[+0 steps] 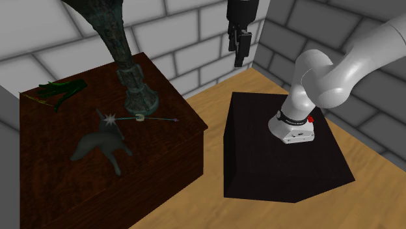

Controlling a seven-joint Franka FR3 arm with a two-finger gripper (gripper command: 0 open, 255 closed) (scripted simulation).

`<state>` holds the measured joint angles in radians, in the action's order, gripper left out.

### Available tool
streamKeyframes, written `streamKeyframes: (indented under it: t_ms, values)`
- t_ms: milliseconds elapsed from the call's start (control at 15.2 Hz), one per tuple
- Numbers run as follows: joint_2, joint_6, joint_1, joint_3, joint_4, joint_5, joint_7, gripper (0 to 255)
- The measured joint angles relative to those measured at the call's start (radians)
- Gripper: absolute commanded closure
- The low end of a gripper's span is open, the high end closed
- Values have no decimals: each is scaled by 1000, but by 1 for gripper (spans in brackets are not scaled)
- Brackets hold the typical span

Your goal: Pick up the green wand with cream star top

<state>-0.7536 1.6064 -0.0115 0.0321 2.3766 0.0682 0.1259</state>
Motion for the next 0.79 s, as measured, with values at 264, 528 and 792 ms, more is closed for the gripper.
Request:
streamKeyframes:
  t_ms: [264, 528, 792]
  values:
    - [63, 68, -2, 7, 1, 10, -6, 0]
    - [197, 172, -6, 21, -41, 28, -19, 0]
    - [337, 279, -9, 31, -84, 42, -28, 0]
